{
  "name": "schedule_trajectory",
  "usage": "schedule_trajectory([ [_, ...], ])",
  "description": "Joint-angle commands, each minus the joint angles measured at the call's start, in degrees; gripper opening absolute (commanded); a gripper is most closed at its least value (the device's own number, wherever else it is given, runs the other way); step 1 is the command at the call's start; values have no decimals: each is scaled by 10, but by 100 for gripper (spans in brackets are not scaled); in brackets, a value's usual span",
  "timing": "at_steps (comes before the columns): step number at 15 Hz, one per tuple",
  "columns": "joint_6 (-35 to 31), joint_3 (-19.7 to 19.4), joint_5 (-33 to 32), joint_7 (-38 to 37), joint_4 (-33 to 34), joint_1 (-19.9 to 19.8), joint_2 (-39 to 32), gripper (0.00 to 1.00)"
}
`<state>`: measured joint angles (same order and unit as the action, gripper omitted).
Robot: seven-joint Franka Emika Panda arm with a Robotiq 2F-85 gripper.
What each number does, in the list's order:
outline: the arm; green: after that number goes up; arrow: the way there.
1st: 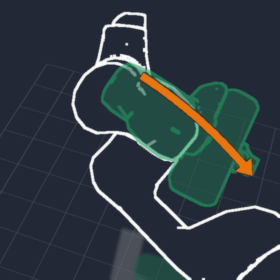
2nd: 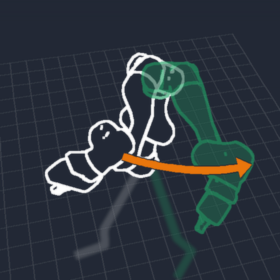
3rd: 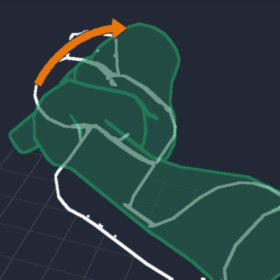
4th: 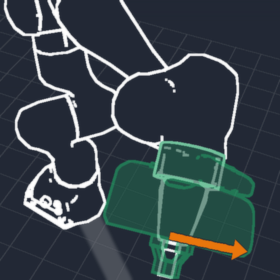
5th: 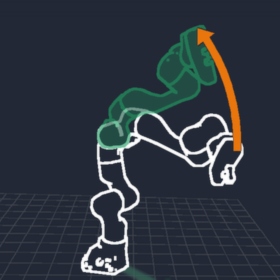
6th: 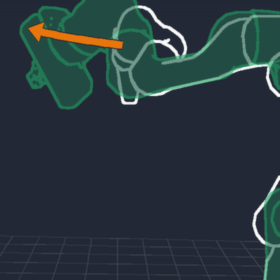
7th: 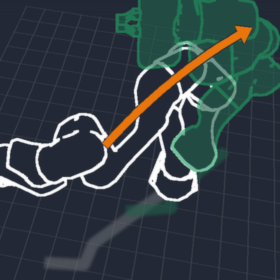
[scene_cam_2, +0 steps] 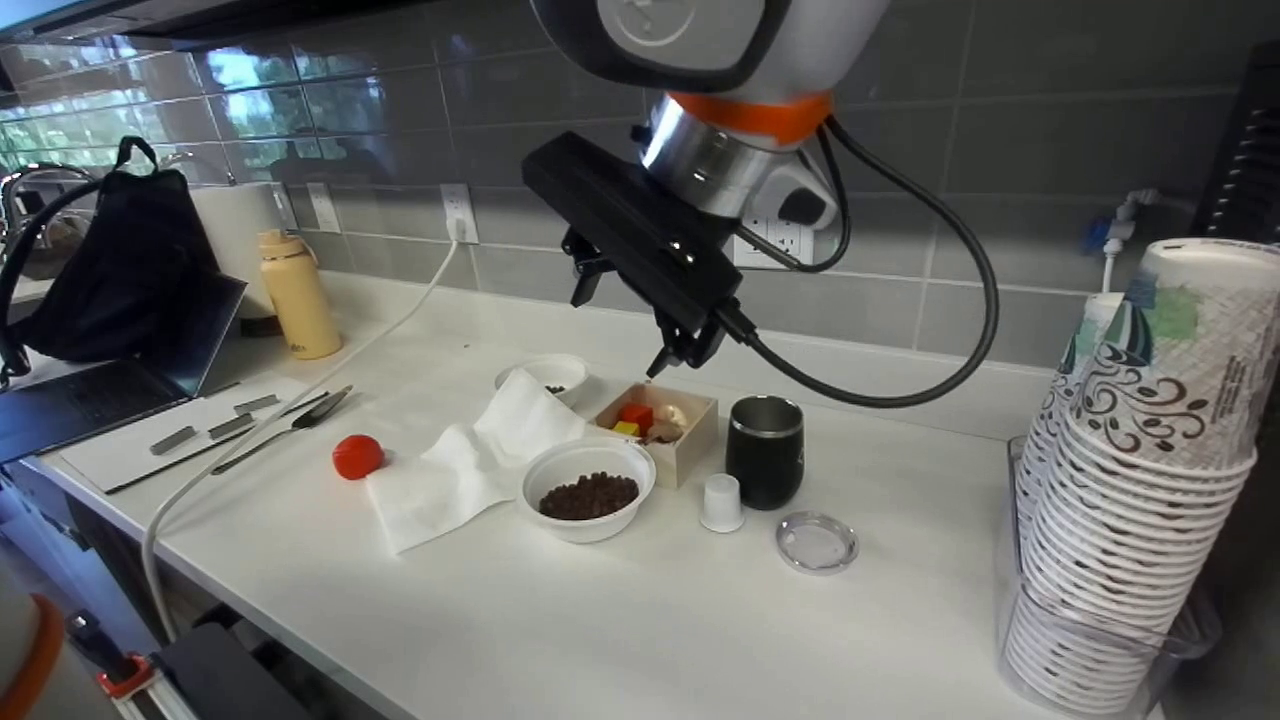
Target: Pick up the spoon and mix the objects in the white bowl
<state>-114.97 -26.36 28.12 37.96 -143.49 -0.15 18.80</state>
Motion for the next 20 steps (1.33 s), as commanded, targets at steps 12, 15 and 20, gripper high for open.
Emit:
schedule_trajectory([
  [12, 82, 99, 202, 231, 103, -116, -303, 100],
  [15, 74, 121, 213, 247, 113, -133, -336, 100],
  [20, 74, 143, 229, 263, 136, -148, -363, 100],
])
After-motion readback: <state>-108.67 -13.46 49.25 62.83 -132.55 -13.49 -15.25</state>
